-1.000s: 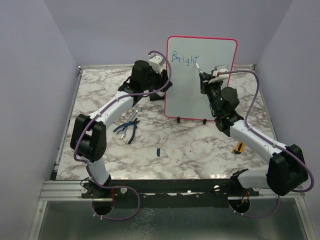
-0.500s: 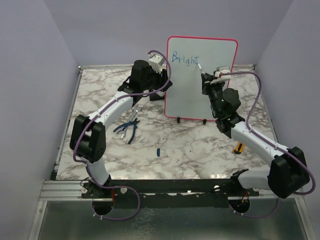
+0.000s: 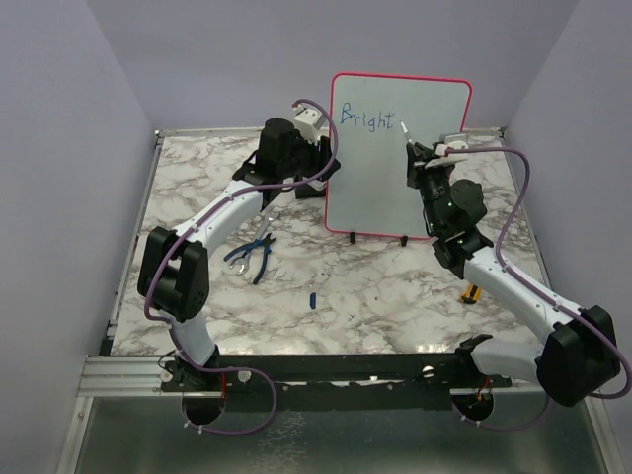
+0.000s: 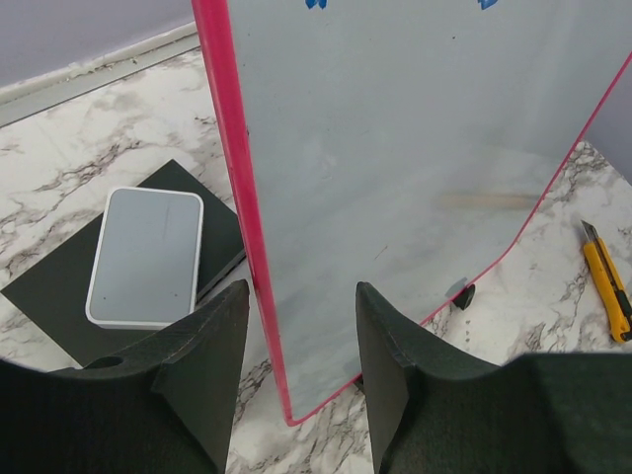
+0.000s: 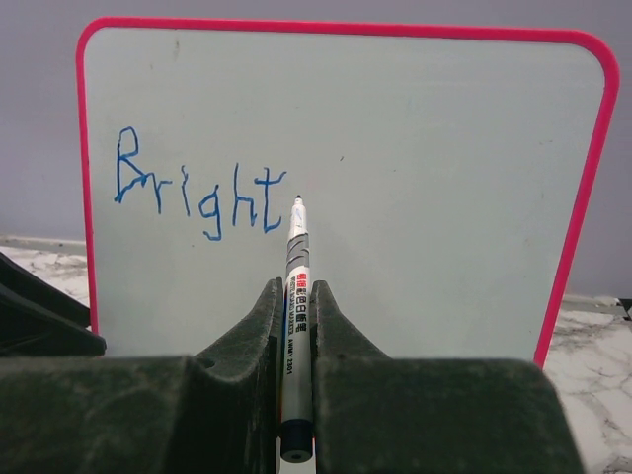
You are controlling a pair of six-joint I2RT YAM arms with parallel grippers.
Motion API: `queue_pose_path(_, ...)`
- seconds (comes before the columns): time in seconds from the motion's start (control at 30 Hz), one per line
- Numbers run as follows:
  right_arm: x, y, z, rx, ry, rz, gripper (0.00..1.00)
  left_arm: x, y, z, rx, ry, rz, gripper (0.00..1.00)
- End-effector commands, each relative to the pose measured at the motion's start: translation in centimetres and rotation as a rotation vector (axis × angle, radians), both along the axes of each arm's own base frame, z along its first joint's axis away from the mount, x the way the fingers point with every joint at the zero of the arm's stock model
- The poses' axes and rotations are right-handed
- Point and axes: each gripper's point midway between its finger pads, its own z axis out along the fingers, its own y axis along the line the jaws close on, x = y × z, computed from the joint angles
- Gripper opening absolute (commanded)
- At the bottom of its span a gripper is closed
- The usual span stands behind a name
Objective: Write a sentence on the whiteboard
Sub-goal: Pick up the sentence from the whiteboard.
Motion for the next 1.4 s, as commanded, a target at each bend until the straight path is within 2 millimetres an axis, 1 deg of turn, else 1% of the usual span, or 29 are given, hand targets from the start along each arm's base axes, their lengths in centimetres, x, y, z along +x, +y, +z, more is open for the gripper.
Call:
queue_pose_path(0.0,0.0,-1.8,-0.5,-0.015,0.015,-0.076,0.01,-0.5,0.0,2.2,-0.023,-0.040,-0.012,0.49)
queue_pose_path(0.27,0.2,-3.1,-0.4,-0.017,0.016,-0.109,0.01,-0.5,0.1,2.2,-0.021,-0.042,-0.011,0.49)
queue_pose_path(0.47,0.7,-3.2,-0.7,-0.018,0.028,-0.104,0.01,-0.5,0.1,2.3,-0.023,-0.043,-0.011,0.49)
queue_pose_path(0.73,1.4,-3.2,-0.9,-0.021,0.033,-0.099,0.01,-0.6,0.0,2.2,-0.020,-0.043,-0.013,0.49)
queue_pose_path(1.03,1.8,-2.2,-0.6,-0.044,0.021,-0.054,0.01,-0.5,0.0,2.1,-0.020,-0.041,-0.012,0.49)
queue_pose_path(1.2,2.1,-1.8,-1.1,-0.055,0.036,-0.041,0.01,-0.5,0.0,2.1,-0.019,-0.042,-0.012,0.49)
queue_pose_path(1.37,1.9,-2.0,-1.7,-0.051,0.046,-0.047,0.01,-0.5,0.0,2.0,-0.019,-0.039,-0.012,0.49)
